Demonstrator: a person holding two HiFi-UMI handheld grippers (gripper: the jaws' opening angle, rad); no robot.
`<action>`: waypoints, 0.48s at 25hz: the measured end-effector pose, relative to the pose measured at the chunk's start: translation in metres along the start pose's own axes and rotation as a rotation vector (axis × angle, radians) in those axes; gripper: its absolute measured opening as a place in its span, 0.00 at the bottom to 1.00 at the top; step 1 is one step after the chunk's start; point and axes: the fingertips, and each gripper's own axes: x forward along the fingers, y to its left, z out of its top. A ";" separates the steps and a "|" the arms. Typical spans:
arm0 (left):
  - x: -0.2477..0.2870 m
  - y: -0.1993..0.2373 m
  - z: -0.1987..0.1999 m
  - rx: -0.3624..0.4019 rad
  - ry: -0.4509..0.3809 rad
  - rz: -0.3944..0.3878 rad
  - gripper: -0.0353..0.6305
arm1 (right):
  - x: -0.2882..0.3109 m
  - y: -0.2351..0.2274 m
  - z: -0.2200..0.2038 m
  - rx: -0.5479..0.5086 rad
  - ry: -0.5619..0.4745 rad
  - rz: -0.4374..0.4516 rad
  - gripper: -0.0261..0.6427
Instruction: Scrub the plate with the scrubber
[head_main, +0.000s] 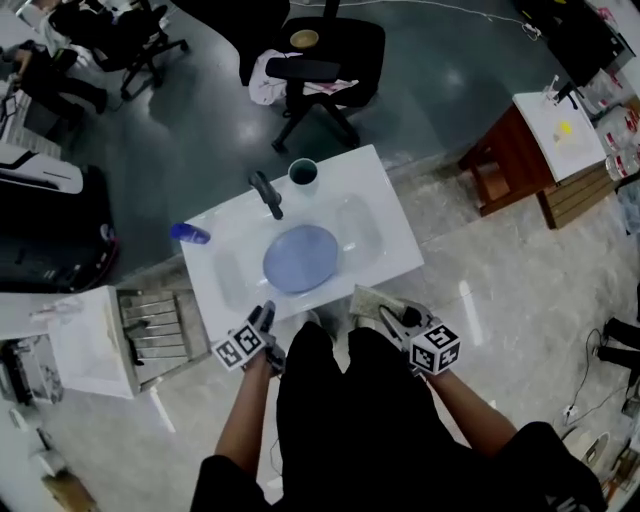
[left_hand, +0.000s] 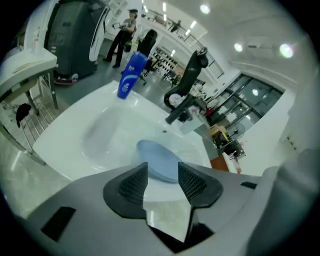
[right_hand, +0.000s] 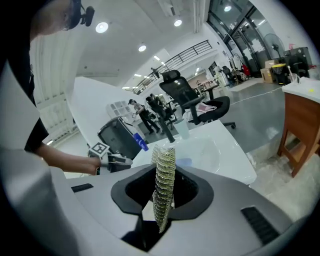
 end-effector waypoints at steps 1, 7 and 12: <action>-0.022 -0.013 -0.008 0.018 -0.039 -0.020 0.33 | -0.004 0.004 -0.002 -0.015 0.001 0.016 0.14; -0.099 -0.105 -0.047 0.189 -0.204 -0.141 0.18 | -0.028 0.018 0.017 -0.068 -0.047 0.026 0.14; -0.132 -0.154 -0.051 0.385 -0.325 -0.225 0.07 | -0.054 0.048 0.018 -0.116 -0.094 -0.018 0.14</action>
